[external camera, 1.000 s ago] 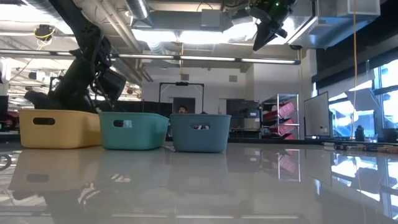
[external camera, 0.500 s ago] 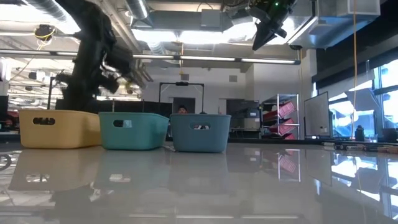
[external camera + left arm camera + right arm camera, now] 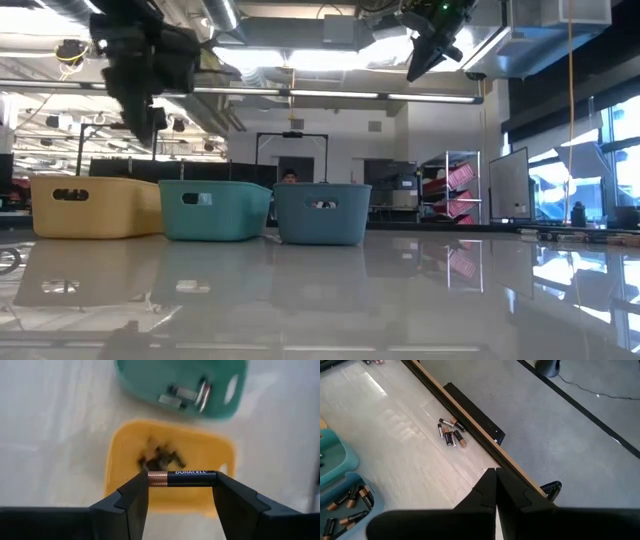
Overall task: Sort batteries
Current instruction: Put the small black battery into the yellow bin
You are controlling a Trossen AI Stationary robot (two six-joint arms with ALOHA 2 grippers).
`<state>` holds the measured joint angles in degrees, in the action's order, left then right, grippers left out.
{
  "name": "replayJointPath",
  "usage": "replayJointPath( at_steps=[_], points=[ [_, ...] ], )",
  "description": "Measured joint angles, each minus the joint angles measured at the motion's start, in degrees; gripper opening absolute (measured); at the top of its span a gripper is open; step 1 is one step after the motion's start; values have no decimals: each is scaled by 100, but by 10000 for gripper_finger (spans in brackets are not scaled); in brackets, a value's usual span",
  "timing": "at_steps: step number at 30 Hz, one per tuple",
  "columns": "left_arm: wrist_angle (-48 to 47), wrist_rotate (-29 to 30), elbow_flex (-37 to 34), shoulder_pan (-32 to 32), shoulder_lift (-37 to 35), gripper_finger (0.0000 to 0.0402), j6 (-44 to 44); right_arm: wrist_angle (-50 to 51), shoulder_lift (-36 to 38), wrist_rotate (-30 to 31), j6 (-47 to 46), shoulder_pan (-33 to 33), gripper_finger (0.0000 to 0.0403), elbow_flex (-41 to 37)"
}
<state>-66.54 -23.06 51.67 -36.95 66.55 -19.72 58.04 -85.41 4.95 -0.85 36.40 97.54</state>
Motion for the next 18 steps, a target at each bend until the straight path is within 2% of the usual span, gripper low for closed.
replayJointPath(
  at_steps=[2,8,12,18],
  points=[
    [-2,256,-98,251,-18,186,-19,2,0,0,1,0,3,0],
    [363,321,-264,844,21,198,79,2,0,2,96,0,3,0],
    [778,437,-334,1019,21,212,356,0,0,2,135,0,3,0],
    [843,873,-336,1123,21,248,699,-4,0,23,284,0,3,0]
  ],
)
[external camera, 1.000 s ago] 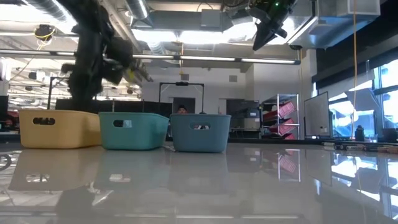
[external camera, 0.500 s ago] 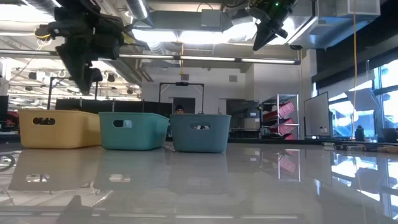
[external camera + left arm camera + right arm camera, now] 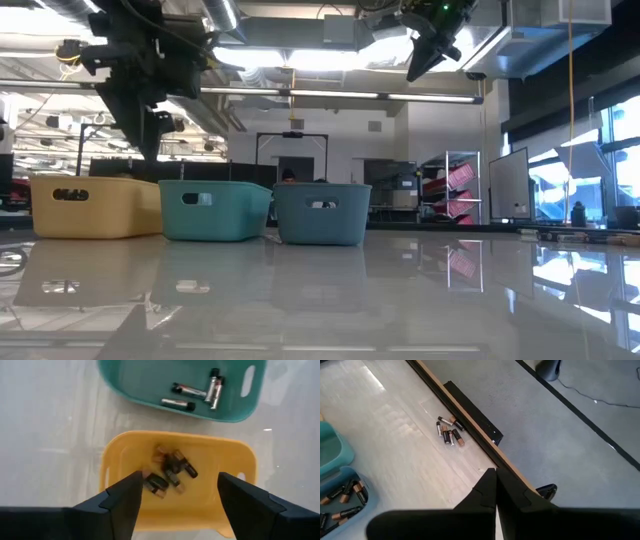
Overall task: Sort batteries
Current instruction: Put the small black battery into the yellow bin, then put the large black battery into the blue bin
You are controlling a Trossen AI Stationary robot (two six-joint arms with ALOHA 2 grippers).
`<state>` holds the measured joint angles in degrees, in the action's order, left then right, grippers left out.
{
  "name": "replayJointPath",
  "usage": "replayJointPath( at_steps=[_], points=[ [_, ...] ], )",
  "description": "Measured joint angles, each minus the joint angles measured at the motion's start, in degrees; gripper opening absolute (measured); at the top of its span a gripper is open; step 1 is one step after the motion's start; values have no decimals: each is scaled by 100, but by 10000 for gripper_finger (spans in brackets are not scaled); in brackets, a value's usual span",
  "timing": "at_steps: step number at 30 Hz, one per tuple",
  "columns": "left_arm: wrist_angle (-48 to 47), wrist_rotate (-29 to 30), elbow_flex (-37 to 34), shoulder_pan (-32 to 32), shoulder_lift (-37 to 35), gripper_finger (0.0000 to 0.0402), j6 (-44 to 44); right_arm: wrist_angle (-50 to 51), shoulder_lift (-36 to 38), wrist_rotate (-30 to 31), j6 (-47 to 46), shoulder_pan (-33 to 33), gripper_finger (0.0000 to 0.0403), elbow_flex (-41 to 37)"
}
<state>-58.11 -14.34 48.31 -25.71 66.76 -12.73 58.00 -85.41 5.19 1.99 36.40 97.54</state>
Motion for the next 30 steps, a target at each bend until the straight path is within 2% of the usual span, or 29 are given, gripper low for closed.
replayJointPath(
  at_steps=[5,7,9,11,13,15,20,28,30],
  points=[
    [18,157,0,-2,0,270,58,-5,0,36,3,0,3,0],
    [26,576,0,0,0,271,-26,-2,0,36,3,0,3,0],
    [-54,1263,18,-2,0,272,73,2,0,36,3,0,3,0],
    [-172,1811,35,-4,0,272,589,0,0,37,3,0,3,0],
    [-405,2039,79,-35,-2,272,1574,-4,0,38,5,0,3,0],
    [-487,2127,119,-167,32,272,2167,-20,0,38,26,17,3,0],
    [-535,2268,380,-941,238,262,2742,-89,0,21,7,199,3,0],
    [-103,2297,878,-3012,1062,235,2583,-133,0,-96,-93,428,3,0],
    [2,2219,969,-3243,1298,231,2861,-124,0,-116,-200,426,3,0]
  ],
)
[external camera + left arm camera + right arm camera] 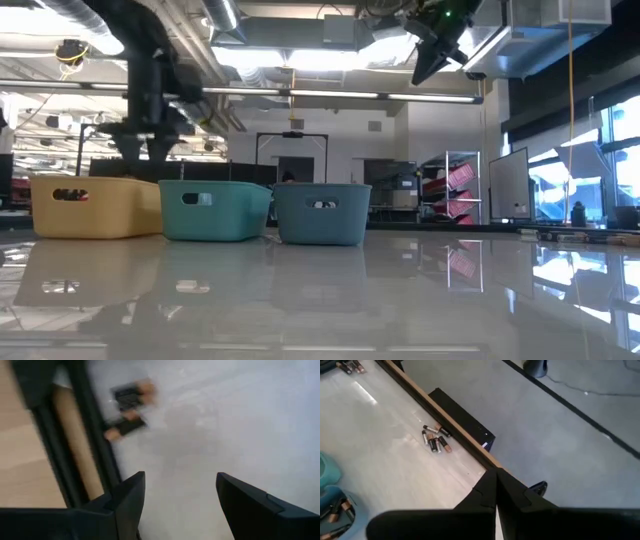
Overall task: Sort batteries
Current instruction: Put the large black battery into the blue bin
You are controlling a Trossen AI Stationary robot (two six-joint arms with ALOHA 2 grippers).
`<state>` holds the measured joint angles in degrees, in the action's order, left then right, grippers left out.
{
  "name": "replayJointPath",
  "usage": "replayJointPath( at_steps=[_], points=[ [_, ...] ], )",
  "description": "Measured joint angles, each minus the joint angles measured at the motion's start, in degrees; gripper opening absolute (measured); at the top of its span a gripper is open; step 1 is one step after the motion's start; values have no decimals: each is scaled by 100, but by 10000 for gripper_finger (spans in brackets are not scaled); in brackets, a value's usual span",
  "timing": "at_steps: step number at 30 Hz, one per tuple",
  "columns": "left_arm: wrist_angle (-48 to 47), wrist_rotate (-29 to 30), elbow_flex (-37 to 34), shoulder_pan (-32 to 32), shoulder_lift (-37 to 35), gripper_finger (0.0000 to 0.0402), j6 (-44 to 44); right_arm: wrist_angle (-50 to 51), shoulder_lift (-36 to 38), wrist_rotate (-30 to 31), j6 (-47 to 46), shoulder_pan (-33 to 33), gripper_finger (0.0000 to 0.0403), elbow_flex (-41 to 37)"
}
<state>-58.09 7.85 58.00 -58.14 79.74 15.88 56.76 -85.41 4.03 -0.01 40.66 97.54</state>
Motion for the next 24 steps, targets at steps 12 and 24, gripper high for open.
replayJointPath(
  at_steps=[12,24],
  points=[
    [696,-494,217,218,909,229,-785,482,0,-57,-140,-15,3,-2],
    [821,-837,1302,627,1707,229,-1808,-213,-162,-566,-121,0,3,-299]
  ],
)
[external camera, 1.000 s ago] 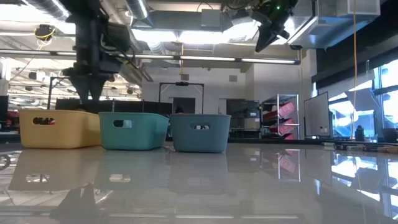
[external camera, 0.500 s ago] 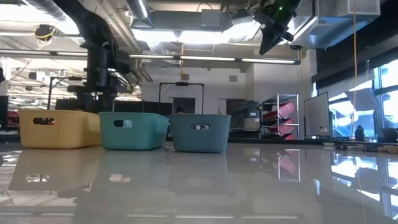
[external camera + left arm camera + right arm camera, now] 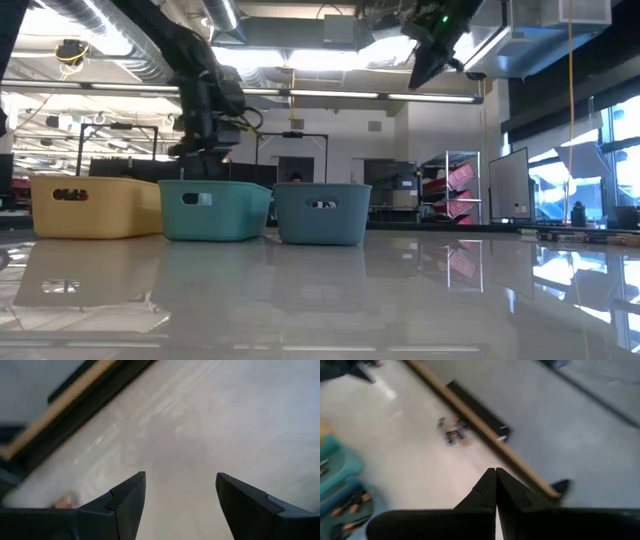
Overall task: Sort batteries
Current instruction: Put the large black battery into the blue bin
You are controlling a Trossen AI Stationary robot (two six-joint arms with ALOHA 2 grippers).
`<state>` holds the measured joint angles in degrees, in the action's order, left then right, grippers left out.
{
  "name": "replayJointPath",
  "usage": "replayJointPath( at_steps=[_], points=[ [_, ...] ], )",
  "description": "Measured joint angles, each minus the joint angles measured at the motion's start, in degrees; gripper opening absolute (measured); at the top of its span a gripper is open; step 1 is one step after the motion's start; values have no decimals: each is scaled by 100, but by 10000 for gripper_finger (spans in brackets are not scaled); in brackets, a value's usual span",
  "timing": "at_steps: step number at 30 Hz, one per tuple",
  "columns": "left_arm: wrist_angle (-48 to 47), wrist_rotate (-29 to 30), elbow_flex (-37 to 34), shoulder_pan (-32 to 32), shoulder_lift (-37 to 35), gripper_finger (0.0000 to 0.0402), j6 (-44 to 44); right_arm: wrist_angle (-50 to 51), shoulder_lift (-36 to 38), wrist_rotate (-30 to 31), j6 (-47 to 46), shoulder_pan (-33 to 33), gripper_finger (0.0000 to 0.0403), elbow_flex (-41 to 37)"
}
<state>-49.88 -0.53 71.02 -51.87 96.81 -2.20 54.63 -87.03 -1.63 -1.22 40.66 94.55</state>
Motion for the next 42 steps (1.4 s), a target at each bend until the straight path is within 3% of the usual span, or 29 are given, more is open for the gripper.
replayJointPath(
  at_steps=[4,8,13,19,24,27,34,42],
  points=[
    [493,-399,17,217,17,229,-344,-390,-340,-639,-69,-3,3,-551],
    [1416,-1173,16,560,19,229,-706,-472,-547,-703,-408,-20,3,-957],
    [1933,-1069,173,939,276,230,-581,-900,-557,-886,-617,-15,3,-1287],
    [1455,-738,538,782,852,230,-42,-1924,-883,-1642,-953,-81,3,-1622],
    [27,645,724,150,890,230,143,-1703,-1109,-1732,-1224,-318,3,-1625],
    [-587,1011,748,-377,884,230,181,-1684,-1160,-1575,-1098,-514,3,-1627],
    [-894,977,575,-1423,884,230,726,-1771,-1160,-1550,-977,-713,3,-1627],
    [-904,756,437,-1448,886,230,1421,-1686,-1160,-1550,-900,-688,3,-1627]
  ],
)
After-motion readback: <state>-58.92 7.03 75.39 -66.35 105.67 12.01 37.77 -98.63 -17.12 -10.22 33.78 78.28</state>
